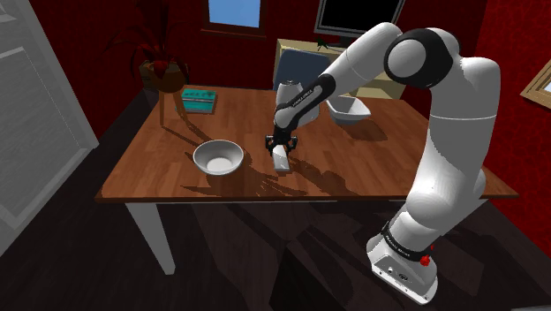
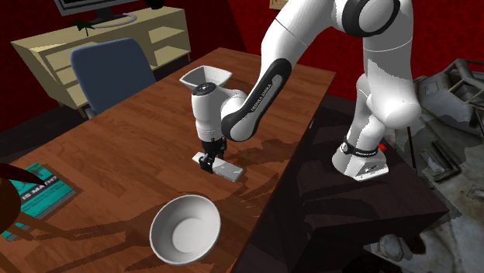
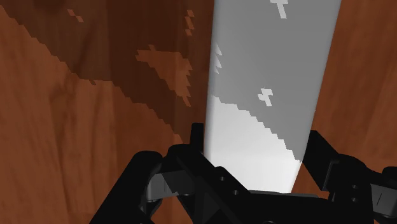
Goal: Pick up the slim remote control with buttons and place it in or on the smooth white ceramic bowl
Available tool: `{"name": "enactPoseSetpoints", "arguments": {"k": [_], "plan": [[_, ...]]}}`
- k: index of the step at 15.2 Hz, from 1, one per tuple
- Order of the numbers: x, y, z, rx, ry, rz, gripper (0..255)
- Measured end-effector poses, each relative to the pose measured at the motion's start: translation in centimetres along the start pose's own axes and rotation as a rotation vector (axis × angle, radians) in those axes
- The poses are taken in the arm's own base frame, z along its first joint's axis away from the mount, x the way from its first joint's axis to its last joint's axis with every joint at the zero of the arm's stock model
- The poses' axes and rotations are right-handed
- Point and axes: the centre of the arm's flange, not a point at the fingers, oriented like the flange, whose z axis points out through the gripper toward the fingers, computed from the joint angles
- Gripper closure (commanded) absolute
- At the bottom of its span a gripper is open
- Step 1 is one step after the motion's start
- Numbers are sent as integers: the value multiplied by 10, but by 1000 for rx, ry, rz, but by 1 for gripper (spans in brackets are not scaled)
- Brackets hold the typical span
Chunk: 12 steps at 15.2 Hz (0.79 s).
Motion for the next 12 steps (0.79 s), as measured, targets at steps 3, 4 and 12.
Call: {"name": "enactPoseSetpoints", "arguments": {"k": [3, 4, 12], "plan": [[-1, 0, -6, 0, 0, 0, 255], [0, 0, -10, 0, 0, 0, 255], [0, 0, -52, 0, 0, 0, 255]]}}
